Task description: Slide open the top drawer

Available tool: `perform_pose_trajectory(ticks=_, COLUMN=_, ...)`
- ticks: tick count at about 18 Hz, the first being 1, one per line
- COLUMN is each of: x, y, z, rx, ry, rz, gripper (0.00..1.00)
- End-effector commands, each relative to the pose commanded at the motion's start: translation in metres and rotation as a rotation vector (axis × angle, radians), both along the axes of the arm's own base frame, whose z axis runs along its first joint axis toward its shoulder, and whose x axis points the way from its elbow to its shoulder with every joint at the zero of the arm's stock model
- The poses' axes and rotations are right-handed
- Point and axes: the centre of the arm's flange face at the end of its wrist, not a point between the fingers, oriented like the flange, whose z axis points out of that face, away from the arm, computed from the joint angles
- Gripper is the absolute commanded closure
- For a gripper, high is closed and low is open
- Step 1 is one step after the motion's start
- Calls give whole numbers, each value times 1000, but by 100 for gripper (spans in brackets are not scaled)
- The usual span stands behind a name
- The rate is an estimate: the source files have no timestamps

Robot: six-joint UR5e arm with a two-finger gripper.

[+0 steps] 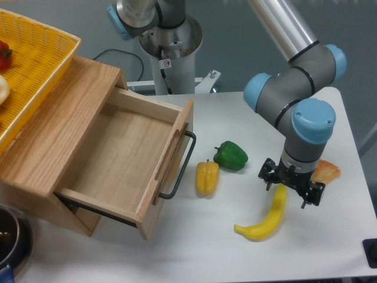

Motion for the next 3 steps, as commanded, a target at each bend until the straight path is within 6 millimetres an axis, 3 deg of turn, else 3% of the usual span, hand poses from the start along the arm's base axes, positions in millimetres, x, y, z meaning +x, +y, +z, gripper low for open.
perform_pose_trajectory(ticks=3, x=-3, y=0, z=3, rx=-9, ry=-12, rz=-3, gripper=0)
